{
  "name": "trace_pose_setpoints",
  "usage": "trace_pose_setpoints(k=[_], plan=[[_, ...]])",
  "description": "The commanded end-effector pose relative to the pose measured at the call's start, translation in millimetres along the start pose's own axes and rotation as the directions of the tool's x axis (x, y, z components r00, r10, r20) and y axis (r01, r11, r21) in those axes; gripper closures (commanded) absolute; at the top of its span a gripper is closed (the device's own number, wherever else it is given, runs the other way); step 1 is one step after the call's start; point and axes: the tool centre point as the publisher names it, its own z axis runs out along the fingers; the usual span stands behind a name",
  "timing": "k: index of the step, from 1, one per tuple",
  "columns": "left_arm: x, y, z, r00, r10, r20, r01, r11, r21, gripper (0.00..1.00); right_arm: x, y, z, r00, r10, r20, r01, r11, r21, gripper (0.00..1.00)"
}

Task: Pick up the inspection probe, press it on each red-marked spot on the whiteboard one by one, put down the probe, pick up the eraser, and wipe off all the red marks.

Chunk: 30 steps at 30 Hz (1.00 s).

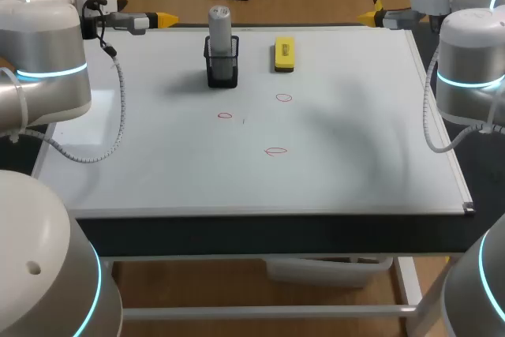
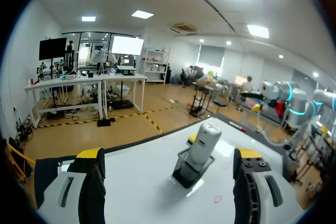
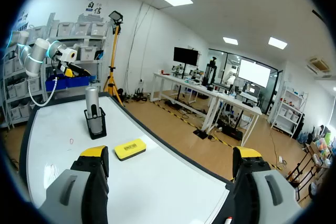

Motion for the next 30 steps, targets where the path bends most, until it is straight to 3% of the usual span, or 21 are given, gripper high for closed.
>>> trace_pose_setpoints(k=[1, 14, 23, 30], plan=[[-0.3, -0.7, -0.5, 1.0, -0.002, -0.002, 0.001, 1.0, -0.004, 0.0, -0.4, 0.5, 0.3, 1.0, 0.0, -0.001, 0.0, 1.0, 0.003, 0.0], [-1.6, -0.3, 2.0, 1.0, 0.003, -0.006, -0.003, 1.0, 0.0, 0.0, -0.4, 0.5, 0.3, 1.0, 0.0, -0.001, 0.0, 1.0, 0.003, 0.0], [0.9, 1.3, 21.6, 0.991, 0.083, -0.101, -0.081, 0.996, 0.022, 0.0, -0.4, 0.5, 0.3, 1.0, 0.0, -0.001, 0.0, 1.0, 0.003, 0.0], [11.4, 5.3, 30.2, 0.967, 0.141, -0.213, -0.132, 0.99, 0.057, 0.0, -0.4, 0.5, 0.3, 1.0, 0.0, -0.001, 0.0, 1.0, 0.003, 0.0]])
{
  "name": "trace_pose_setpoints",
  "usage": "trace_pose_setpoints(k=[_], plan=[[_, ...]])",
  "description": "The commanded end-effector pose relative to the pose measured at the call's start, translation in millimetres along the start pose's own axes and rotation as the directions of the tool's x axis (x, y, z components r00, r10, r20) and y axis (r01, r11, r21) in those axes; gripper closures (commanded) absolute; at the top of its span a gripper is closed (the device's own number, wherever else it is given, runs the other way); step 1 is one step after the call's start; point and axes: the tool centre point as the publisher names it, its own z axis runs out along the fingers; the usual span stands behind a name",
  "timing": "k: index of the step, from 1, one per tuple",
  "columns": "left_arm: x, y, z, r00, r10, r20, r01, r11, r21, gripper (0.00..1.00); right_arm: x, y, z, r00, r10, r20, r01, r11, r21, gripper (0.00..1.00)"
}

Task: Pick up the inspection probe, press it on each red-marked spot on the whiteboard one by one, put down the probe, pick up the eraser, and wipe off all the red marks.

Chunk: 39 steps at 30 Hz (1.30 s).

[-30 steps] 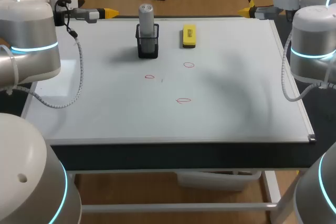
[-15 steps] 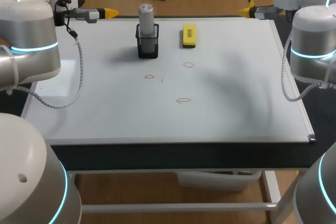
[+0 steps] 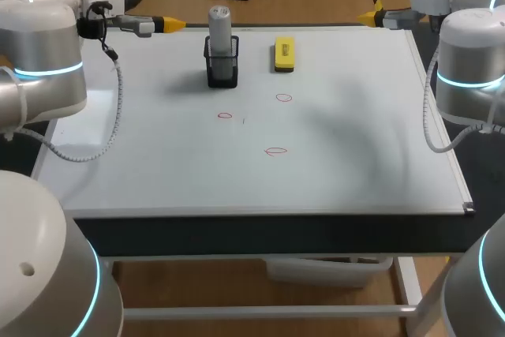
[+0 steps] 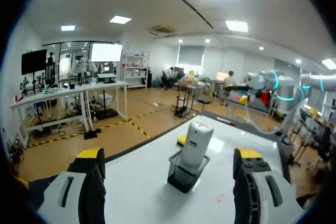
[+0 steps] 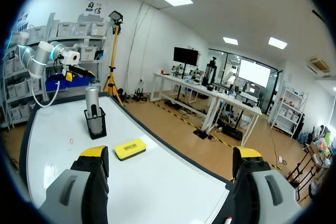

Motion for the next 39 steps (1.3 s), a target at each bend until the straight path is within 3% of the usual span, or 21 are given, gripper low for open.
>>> trace_pose_setpoints(k=[1, 10, 24, 32, 39], plan=[[-2.9, 4.5, 4.7, 0.997, 0.026, -0.072, -0.024, 0.999, 0.022, 0.0, -0.4, 0.5, 0.3, 1.0, 0.0, -0.001, 0.0, 1.0, 0.003, 0.0], [5.1, 7.2, 17.9, 0.969, 0.068, -0.236, -0.054, 0.996, 0.067, 0.0, -0.4, 0.5, 0.3, 1.0, 0.0, -0.001, 0.0, 1.0, 0.003, 0.0], [23.2, 13.4, 44.5, 0.865, 0.125, -0.485, -0.063, 0.988, 0.142, 0.0, -0.4, 0.5, 0.3, 1.0, 0.0, -0.001, 0.0, 1.0, 0.003, 0.0], [34.3, 17.9, 60.6, 0.814, 0.139, -0.564, -0.038, 0.982, 0.186, 0.0, -0.4, 0.5, 0.3, 1.0, 0.0, -0.001, 0.0, 1.0, 0.003, 0.0], [40.3, 22.1, 76.9, 0.792, 0.154, -0.591, -0.018, 0.973, 0.23, 0.0, -0.4, 0.5, 0.3, 1.0, 0.0, -0.001, 0.0, 1.0, 0.003, 0.0]])
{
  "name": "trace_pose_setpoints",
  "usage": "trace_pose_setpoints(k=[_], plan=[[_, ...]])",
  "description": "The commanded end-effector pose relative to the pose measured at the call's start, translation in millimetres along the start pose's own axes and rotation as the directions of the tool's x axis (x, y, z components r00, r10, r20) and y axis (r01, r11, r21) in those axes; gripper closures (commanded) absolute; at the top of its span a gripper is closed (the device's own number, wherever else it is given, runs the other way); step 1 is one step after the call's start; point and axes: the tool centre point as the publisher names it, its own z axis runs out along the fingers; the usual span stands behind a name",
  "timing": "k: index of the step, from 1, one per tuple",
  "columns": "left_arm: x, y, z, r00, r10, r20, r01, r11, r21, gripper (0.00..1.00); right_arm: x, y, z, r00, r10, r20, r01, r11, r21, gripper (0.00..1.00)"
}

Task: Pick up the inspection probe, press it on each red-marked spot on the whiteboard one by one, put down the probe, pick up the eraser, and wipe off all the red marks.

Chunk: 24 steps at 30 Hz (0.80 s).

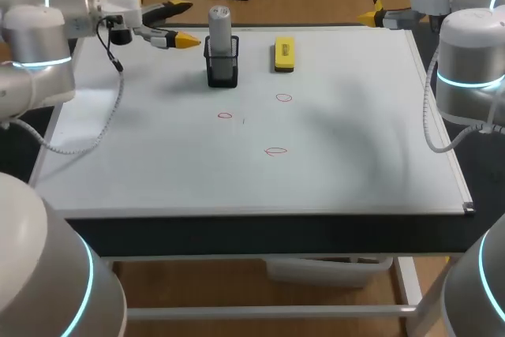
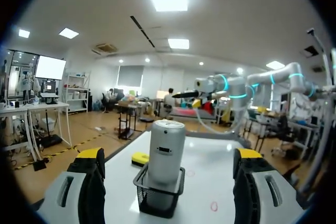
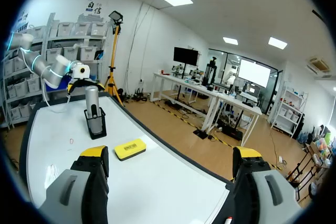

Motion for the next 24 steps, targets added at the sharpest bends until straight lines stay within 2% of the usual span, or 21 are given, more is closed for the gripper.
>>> trace_pose_setpoints(k=[1, 15, 24], plan=[[-9.4, 8.7, 11.7, 0.993, 0.003, -0.122, 0.0, 1.0, 0.021, 0.0, -0.5, 0.4, 0.3, 1.0, 0.0, -0.001, 0.0, 1.0, 0.003, 0.0], [-19.9, 14.6, 42.5, 0.988, 0.02, -0.153, -0.012, 0.998, 0.057, 0.0, -0.5, 0.4, 0.3, 1.0, 0.0, -0.001, 0.0, 1.0, 0.003, 0.0], [-13.4, 14.3, 59.9, 0.985, 0.018, -0.17, -0.009, 0.998, 0.057, 0.0, -0.5, 0.4, 0.3, 1.0, 0.0, -0.001, 0.0, 1.0, 0.003, 0.0]])
